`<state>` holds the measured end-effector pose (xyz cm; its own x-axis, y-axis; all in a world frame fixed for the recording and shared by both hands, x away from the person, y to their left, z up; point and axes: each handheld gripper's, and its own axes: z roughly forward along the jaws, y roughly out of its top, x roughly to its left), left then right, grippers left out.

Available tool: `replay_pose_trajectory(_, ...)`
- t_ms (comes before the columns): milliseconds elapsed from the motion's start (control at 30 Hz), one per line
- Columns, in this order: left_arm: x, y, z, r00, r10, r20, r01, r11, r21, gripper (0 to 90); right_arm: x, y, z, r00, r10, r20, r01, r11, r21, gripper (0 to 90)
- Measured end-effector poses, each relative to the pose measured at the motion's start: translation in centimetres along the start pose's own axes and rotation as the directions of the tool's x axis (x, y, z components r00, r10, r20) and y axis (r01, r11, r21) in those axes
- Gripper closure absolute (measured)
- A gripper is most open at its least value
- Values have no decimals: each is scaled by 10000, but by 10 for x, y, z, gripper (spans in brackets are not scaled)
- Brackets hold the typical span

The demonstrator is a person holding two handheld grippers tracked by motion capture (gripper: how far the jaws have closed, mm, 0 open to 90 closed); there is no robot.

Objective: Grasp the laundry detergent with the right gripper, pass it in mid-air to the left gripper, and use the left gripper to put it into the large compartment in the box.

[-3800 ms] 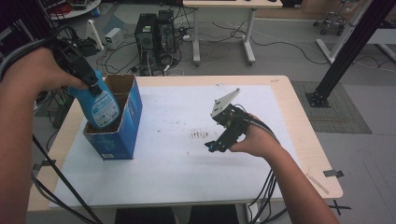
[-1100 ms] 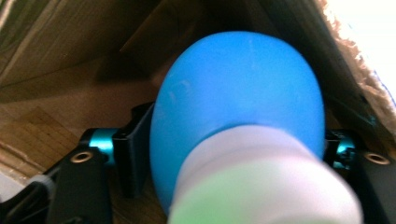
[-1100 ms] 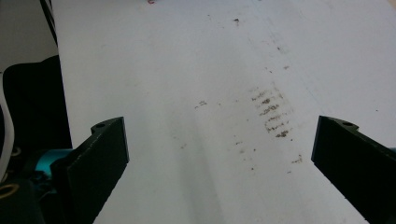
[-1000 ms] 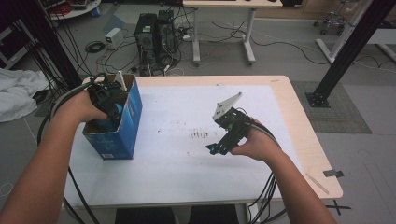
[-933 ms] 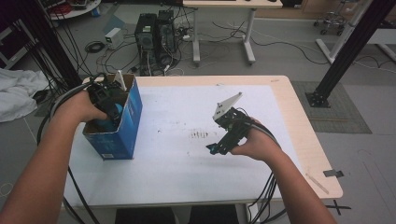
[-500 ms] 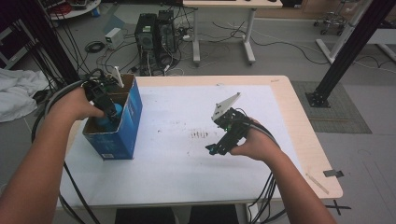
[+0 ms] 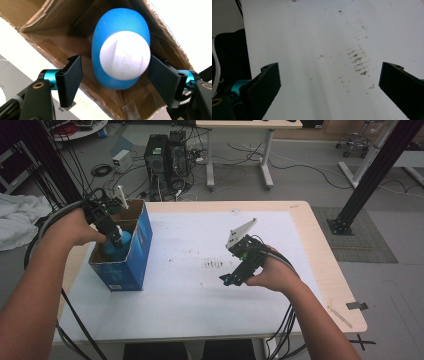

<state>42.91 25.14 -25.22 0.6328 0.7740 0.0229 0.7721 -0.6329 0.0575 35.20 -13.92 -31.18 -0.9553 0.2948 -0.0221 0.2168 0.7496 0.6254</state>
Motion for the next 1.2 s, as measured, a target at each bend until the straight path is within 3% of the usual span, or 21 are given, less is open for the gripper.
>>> replay_pose_trajectory(367,0,-6,-18,9999,69,-134,-70,9999,-87,265,0,3,-6,10000,-43,51,43,10000,9,30)
replay_pose_trajectory(733,-12,-10,-39,9990,372,-227,-381,9985,-388,229,2,8,-12,9997,-209,152,206,9997,141,31)
replay_pose_trajectory(1000,-24,-11,-47,9912,1322,94,-1319,9908,-313,189,1,12,-18,9993,-274,265,262,9987,432,30)
replay_pose_trajectory(1100,-27,-12,-47,9881,1501,345,-1488,9882,-360,175,0,14,-20,9990,-309,312,291,9980,556,30)
replay_pose_trajectory(1200,-30,-11,-50,9834,1785,335,-1775,9837,-302,157,-3,16,-22,9989,-333,333,313,9978,590,30)
